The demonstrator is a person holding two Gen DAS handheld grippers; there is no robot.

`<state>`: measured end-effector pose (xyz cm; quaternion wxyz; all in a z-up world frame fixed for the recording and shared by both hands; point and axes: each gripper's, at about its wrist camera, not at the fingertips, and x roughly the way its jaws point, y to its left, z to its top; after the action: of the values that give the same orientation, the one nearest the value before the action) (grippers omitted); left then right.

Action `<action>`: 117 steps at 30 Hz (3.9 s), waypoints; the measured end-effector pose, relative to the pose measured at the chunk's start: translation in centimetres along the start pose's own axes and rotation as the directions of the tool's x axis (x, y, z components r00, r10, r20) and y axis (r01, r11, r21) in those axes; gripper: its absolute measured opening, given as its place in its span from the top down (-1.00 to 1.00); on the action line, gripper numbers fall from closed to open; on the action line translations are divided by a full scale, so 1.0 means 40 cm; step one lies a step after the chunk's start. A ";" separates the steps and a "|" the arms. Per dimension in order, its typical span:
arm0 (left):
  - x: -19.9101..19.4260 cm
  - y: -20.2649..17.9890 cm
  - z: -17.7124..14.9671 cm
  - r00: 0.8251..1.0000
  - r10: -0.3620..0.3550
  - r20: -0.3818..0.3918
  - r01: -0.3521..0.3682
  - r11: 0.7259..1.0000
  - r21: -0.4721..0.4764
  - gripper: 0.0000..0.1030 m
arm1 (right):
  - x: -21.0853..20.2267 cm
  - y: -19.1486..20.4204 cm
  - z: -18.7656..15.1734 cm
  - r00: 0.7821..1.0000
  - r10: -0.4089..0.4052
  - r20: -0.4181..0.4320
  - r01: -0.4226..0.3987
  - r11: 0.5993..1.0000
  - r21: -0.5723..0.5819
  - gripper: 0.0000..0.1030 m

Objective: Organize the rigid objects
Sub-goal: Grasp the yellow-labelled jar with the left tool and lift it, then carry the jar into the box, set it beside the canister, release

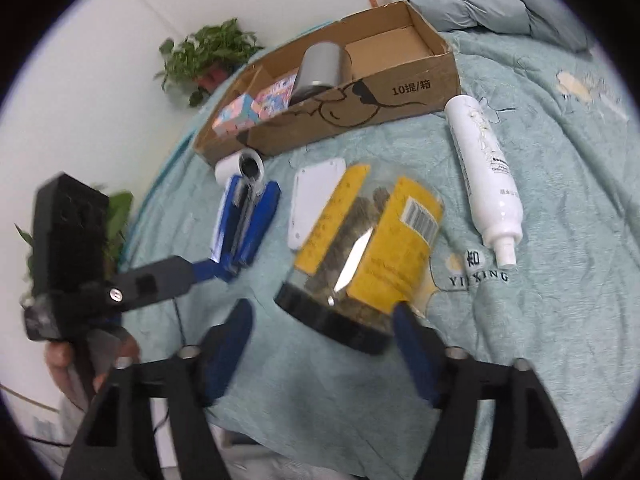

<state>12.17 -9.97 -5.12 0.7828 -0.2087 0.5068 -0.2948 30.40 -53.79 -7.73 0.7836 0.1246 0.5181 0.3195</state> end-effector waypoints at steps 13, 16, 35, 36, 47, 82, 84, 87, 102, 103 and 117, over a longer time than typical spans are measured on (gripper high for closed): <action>0.267 -0.011 0.075 0.966 -0.022 -0.257 0.025 1.000 0.008 -0.74 | 0.119 -0.056 0.014 0.997 0.048 -0.058 -0.040 0.990 0.136 -0.67; 0.284 0.011 0.058 0.960 -0.019 -0.280 0.011 1.000 -0.029 -0.63 | 0.139 -0.022 0.014 0.994 0.045 -0.097 -0.039 0.997 0.065 -0.68; 0.083 -0.043 0.063 0.998 0.050 -0.041 -0.048 0.998 0.042 -0.61 | 0.092 0.181 0.026 0.999 -0.010 0.043 0.022 0.956 -0.293 -0.68; 0.074 -0.048 0.075 0.998 0.048 -0.030 -0.046 0.998 0.047 -0.61 | 0.083 0.187 0.032 0.998 -0.005 0.060 0.022 0.955 -0.296 -0.68; -0.034 -0.121 0.177 0.994 0.068 0.086 -0.079 0.987 0.137 -0.61 | 0.036 0.232 0.110 0.985 0.036 0.170 0.023 0.942 -0.335 -0.67; 0.267 -0.077 0.720 0.994 0.070 -0.079 -0.066 0.996 0.053 -0.60 | 0.157 0.079 0.538 0.997 0.024 0.073 -0.002 0.959 -0.285 -0.67; 0.297 -0.060 0.742 0.992 0.074 -0.106 -0.070 0.997 0.036 -0.61 | 0.175 0.059 0.555 0.998 0.026 0.051 -0.011 0.964 -0.264 -0.67; 0.342 -0.037 0.766 0.986 0.077 -0.150 -0.074 0.997 0.020 -0.62 | 0.199 0.030 0.573 0.999 0.027 0.030 -0.019 0.970 -0.242 -0.67; 0.279 0.014 0.768 0.977 0.205 -0.060 -0.203 0.979 0.038 -0.70 | 0.285 -0.056 0.574 0.996 -0.048 -0.069 0.041 0.994 -0.104 -0.72; 0.257 0.014 0.759 0.976 0.215 -0.029 -0.214 0.976 0.038 -0.71 | 0.273 -0.049 0.568 0.996 -0.073 -0.060 0.066 0.990 -0.122 -0.74; -0.133 -0.034 0.332 0.716 0.474 0.512 -0.584 0.809 0.066 -0.97 | 0.067 0.011 0.323 0.929 -0.205 0.307 0.276 0.938 -0.210 -0.99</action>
<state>22.35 -7.01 4.60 0.9513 -0.0299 0.3023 -0.0520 42.44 -50.00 -3.89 0.8918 0.0043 0.3689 0.2619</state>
